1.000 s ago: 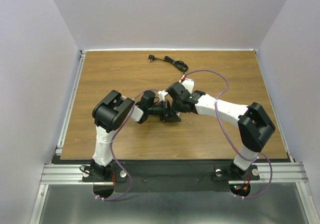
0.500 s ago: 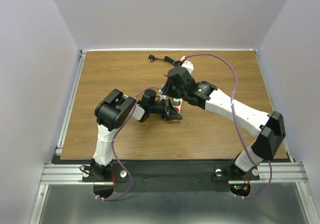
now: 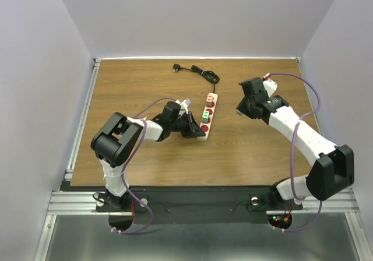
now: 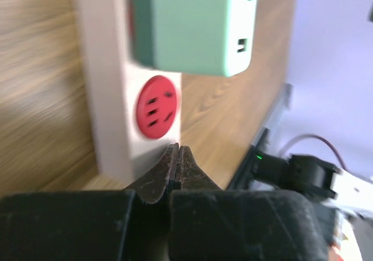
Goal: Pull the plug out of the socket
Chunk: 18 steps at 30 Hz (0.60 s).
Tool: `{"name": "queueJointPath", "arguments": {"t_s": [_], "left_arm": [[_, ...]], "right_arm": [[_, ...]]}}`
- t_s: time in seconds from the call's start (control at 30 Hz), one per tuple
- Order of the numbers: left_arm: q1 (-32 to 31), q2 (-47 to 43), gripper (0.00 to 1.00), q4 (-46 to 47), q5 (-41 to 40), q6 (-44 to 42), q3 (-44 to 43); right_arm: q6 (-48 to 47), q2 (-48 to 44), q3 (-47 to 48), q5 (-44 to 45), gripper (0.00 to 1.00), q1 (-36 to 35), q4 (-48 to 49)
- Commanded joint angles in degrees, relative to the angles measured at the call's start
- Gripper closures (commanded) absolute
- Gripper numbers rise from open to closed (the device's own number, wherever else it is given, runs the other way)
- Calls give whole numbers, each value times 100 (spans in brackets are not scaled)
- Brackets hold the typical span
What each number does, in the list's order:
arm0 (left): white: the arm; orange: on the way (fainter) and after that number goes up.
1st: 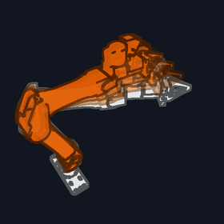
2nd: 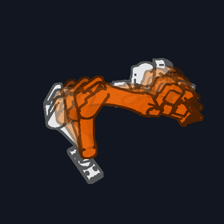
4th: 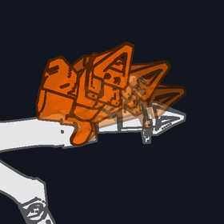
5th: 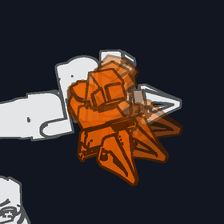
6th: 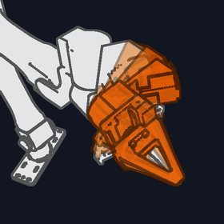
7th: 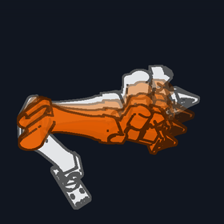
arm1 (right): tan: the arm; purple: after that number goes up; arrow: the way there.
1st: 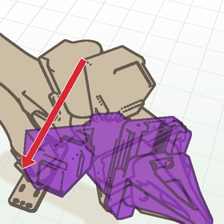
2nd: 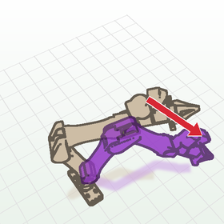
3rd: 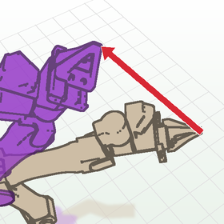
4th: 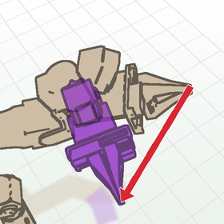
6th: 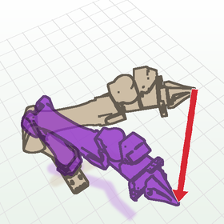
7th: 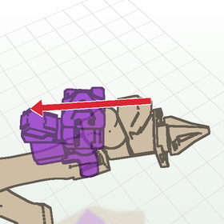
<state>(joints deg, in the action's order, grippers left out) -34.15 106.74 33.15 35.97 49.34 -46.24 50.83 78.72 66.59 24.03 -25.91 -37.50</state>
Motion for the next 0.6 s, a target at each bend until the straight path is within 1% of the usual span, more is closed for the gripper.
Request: {"name": "queueJointPath", "arguments": {"t_s": [0.0,0.1,0.13,0.2,0.3,0.33,0.37,0.4,0.47,0.5,0.57], "left_arm": [[58,-722,100,-1845,-916,-803,-95],[40,-1180,100,-2241,-968,-979,-306],[31,-1495,100,-2321,-1038,-1118,-437],[31,-1787,100,-2592,-1152,-1251,-674],[40,-2192,100,-2996,-1337,-1497,-965],[40,-2262,100,-3076,-1381,-1550,-1123],[40,-2341,100,-3182,-1390,-1637,-1185],[40,-2368,100,-3200,-1425,-1656,-1255],[40,-2342,100,-3270,-1513,-1691,-1291],[40,-2316,100,-3297,-1601,-1726,-1291],[40,-2254,100,-3306,-1601,-1761,-1300]], "right_arm": [[-152,380,-181,-214,99,411,-249],[-161,653,-181,-171,100,666,-355],[-152,741,-164,-23,100,710,-407],[-91,908,-111,75,100,876,-557],[-55,856,-163,233,99,1079,-654],[-73,838,-172,286,95,1140,-662],[-125,821,-198,365,88,1271,-663],[-169,847,-251,400,72,1342,-663],[-240,908,-304,436,59,1553,-654],[-240,935,-322,444,46,1606,-662],[-266,952,-357,444,36,1694,-663]]}}
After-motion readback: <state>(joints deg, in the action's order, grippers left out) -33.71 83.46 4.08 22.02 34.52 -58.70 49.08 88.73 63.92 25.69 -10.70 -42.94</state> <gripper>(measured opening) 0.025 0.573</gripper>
